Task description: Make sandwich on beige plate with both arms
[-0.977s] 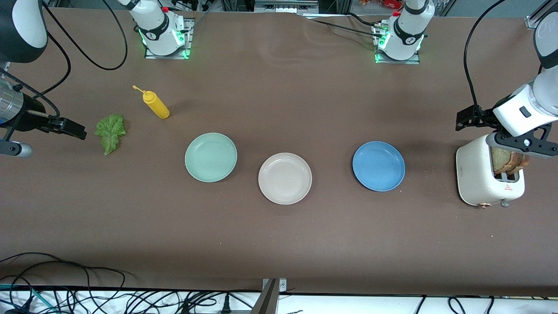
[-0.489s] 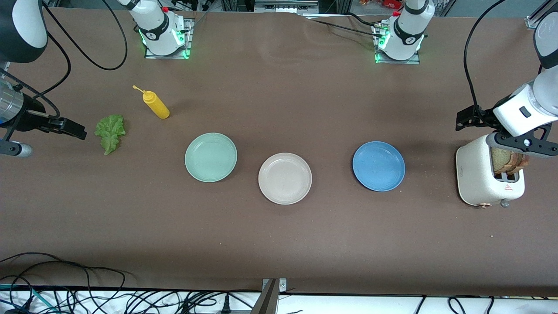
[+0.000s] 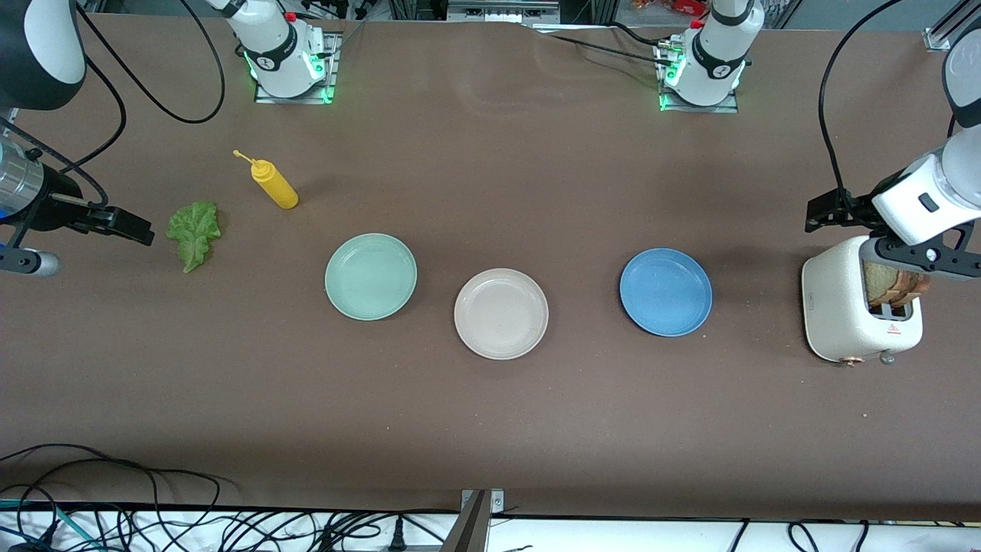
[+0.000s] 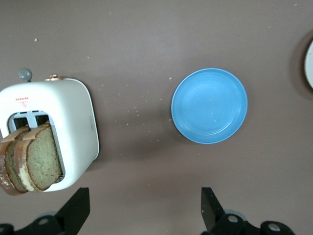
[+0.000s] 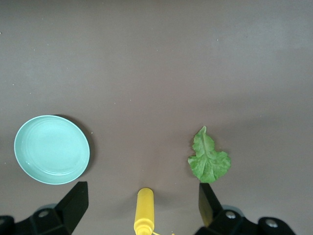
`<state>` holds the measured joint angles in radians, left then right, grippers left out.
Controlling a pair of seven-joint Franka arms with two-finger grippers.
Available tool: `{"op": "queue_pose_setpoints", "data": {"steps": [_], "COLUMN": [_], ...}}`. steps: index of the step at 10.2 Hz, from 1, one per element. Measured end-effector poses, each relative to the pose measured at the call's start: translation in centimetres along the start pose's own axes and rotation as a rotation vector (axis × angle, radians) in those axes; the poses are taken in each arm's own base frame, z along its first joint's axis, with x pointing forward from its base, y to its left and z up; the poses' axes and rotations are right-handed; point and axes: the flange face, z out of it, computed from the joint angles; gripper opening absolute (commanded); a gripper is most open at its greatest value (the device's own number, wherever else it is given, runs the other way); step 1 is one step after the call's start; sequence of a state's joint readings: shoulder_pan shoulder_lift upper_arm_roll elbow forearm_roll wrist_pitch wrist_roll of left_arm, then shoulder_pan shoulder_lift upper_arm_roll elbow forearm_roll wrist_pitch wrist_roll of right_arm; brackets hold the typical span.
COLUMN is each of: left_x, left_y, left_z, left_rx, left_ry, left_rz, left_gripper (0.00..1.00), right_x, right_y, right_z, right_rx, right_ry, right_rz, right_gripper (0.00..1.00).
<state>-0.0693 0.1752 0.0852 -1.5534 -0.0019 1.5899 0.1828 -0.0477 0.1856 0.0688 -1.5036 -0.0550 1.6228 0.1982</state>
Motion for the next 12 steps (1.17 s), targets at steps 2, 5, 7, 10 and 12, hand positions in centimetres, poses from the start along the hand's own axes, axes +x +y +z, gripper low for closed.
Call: {"op": "queue_pose_setpoints", "data": {"steps": [2, 5, 7, 10, 12], "left_x": [0.1, -0.4, -0.8, -1.6, -1.4], "left_y": [-4.4, -11.0, -13.0, -15.6, -16.0], "left_z": [2.2, 5.5, 6.5, 7.2, 8.4], "left_rx": [-0.013, -0.037, -0.048, -0.056, -0.051], "left_ry": [-0.033, -0.082, -0.098, -0.096, -0.079], "left_rz": [-0.089, -0.157, -0.135, -0.160, -0.161], "left_gripper": [1.00, 1.00, 1.00, 1.00, 1.00], "right_x": [0.0, 0.0, 0.0, 0.0, -0.1], "right_y": [0.0, -0.1, -0.1, -0.1, -0.3], "right_z": [0.0, 0.0, 0.0, 0.0, 0.0], "right_rx": [0.000, 0.000, 0.000, 0.000, 0.000], "right_ry": [0.000, 0.000, -0.001, -0.001, -0.001], "right_rz": [-0.001, -0.001, -0.001, -0.002, -0.005], "right_gripper": [1.00, 1.00, 1.00, 1.00, 1.00]}}
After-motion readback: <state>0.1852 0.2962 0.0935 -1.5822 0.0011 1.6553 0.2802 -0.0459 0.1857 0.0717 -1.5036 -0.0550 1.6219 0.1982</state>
